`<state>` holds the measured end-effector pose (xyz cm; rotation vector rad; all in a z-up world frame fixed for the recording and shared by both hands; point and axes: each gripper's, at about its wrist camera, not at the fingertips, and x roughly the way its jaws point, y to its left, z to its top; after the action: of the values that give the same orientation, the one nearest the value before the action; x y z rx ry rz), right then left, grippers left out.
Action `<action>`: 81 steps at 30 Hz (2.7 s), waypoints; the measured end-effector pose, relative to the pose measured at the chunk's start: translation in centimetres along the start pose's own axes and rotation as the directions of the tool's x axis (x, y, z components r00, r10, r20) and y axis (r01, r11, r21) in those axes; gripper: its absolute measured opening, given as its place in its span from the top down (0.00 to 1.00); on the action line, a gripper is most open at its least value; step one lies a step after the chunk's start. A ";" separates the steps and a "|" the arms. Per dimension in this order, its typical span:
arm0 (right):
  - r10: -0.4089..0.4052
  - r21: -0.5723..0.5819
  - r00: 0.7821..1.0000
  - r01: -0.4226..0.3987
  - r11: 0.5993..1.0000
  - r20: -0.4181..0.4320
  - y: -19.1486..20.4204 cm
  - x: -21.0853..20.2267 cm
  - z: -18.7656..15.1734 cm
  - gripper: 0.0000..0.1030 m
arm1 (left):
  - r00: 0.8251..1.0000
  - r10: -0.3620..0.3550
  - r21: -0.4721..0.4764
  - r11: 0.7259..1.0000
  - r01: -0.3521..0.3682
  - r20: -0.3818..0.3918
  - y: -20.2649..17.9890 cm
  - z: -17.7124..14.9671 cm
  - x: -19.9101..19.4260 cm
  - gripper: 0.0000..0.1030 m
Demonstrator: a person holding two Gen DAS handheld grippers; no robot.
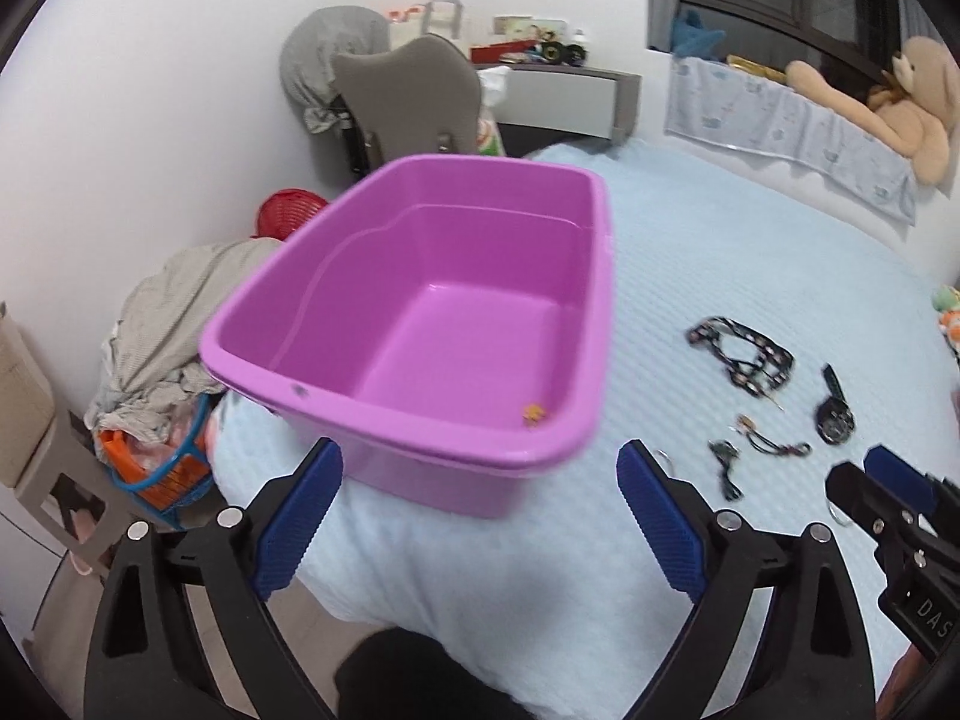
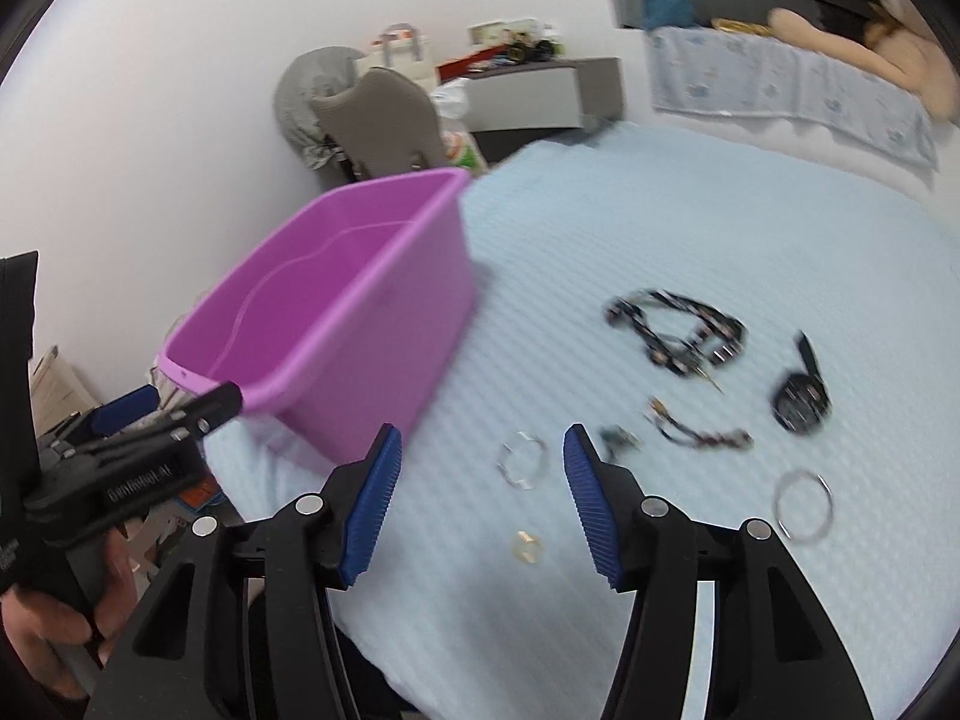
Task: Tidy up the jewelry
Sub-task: 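Move the left tool back over the bed toward the gold ring, then close the left tool on the gold ring while the right tool grasps the yellow flower charm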
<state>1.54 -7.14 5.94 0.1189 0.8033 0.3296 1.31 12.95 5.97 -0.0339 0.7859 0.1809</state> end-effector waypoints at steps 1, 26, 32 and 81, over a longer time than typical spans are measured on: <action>-0.017 0.010 1.000 0.017 1.000 -0.003 -1.0 -0.5 -0.8 0.47 | 1.000 -0.008 0.008 1.000 0.008 -0.001 -0.6 -0.4 -0.1 0.10; -0.155 0.108 0.987 0.159 0.981 -0.047 -9.7 -2.4 -13.0 0.43 | 0.976 -0.175 0.141 0.971 0.192 -0.130 -9.0 -10.8 2.9 0.10; -0.136 0.119 0.988 0.144 0.982 -0.074 -10.3 0.5 -13.6 0.43 | 0.969 -0.160 0.131 0.974 0.186 -0.188 -9.8 -12.0 6.4 0.10; -0.184 -0.083 0.970 0.172 0.982 -0.158 -10.6 12.4 -11.9 0.42 | 0.978 -0.128 0.163 0.974 0.155 -0.165 -12.9 -12.4 16.2 0.07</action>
<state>3.56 -13.22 -13.18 -0.0458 0.9584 0.1981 6.12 1.52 -14.72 0.0635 0.9475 -0.0279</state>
